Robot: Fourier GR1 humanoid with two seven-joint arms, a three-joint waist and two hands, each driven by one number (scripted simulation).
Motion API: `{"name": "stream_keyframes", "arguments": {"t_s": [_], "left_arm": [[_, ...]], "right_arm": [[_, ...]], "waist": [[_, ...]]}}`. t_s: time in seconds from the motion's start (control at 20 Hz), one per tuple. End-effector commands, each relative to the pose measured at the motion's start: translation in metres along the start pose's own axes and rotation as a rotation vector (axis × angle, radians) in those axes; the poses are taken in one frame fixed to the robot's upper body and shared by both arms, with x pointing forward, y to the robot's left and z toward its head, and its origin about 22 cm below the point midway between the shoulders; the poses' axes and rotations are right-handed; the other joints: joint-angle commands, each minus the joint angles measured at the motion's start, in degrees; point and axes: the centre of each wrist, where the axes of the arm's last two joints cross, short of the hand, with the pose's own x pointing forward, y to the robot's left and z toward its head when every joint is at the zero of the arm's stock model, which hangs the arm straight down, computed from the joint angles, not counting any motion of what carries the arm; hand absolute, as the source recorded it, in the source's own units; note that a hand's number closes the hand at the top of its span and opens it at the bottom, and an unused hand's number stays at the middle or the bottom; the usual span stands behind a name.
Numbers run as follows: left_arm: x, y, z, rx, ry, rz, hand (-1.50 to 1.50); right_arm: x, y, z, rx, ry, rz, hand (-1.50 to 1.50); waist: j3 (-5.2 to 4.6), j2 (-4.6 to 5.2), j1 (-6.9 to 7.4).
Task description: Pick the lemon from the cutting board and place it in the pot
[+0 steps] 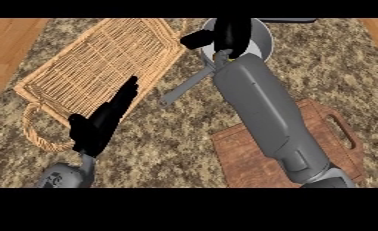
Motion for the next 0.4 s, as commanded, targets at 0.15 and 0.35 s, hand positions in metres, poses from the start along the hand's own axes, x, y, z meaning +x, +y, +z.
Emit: {"name": "stream_keyframes", "arguments": {"t_s": [0.15, 0.35], "left_arm": [[-0.025, 0.006, 0.011, 0.053, 0.19, -0.006, 0.0], [-0.025, 0.022, 0.013, 0.064, 0.203, 0.0, 0.0]], "right_arm": [[-0.023, -0.012, -0.006, -0.246, -0.018, -0.248, -1.5], [-0.025, -0.026, 0.005, -0.243, -0.048, -0.342, -1.5]], "waist": [[-0.56, -0.14, -2.82], [-0.6, -0.59, -3.82]]}}
